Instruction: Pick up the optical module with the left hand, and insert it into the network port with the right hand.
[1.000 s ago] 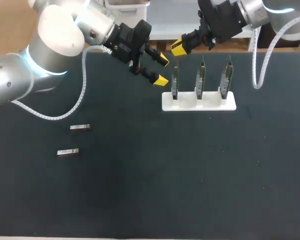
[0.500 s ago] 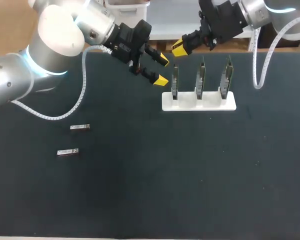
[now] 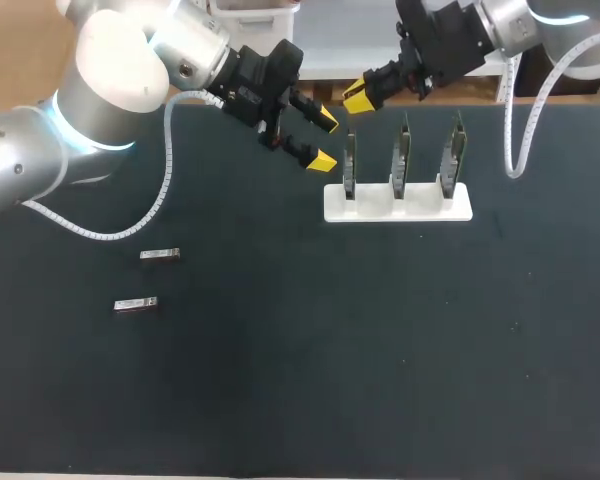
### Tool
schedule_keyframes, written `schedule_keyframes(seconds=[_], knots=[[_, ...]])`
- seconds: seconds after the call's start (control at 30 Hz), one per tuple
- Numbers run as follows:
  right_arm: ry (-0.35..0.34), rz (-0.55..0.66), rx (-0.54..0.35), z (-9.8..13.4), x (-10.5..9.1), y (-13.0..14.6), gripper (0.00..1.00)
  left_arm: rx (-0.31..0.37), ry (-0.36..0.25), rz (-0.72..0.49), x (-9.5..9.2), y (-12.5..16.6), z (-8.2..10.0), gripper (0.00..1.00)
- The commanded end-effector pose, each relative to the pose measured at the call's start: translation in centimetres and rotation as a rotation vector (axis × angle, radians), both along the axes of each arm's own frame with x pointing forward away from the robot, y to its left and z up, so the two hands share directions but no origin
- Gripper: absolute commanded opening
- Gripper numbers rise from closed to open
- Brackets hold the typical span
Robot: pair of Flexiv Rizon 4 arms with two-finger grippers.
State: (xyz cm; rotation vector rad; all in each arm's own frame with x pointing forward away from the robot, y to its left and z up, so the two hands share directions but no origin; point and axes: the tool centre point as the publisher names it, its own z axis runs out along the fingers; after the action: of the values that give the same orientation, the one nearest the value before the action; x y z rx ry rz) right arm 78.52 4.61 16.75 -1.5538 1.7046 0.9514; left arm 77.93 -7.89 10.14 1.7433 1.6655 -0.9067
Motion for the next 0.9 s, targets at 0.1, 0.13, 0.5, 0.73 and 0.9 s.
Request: schedule_keyframes(seconds=[0.1,0.13,0.5,0.73,0.9], knots=[[-0.014,0.000,0.008,0.13,0.03,-0.01,0.00,0.006,0.004,-0.002,0.18,-0.06,0.09,1.00],[-0.015,0.000,0.010,0.22,0.01,0.00,0.00,0.006,0.004,-0.002,0.18,-0.06,0.09,1.00],[-0.010,0.006,0.009,-0.01,-0.14,0.21,0.00,0.006,0.004,-0.002,0.18,-0.06,0.09,1.00],[0.003,0.005,0.004,-0.45,-0.20,0.24,0.00,0.006,0.004,-0.002,0.18,-0.06,0.09,1.00],[-0.003,0.004,0.007,-0.28,-0.24,0.16,0.00,0.006,0.004,-0.002,0.18,-0.06,0.09,1.00]])
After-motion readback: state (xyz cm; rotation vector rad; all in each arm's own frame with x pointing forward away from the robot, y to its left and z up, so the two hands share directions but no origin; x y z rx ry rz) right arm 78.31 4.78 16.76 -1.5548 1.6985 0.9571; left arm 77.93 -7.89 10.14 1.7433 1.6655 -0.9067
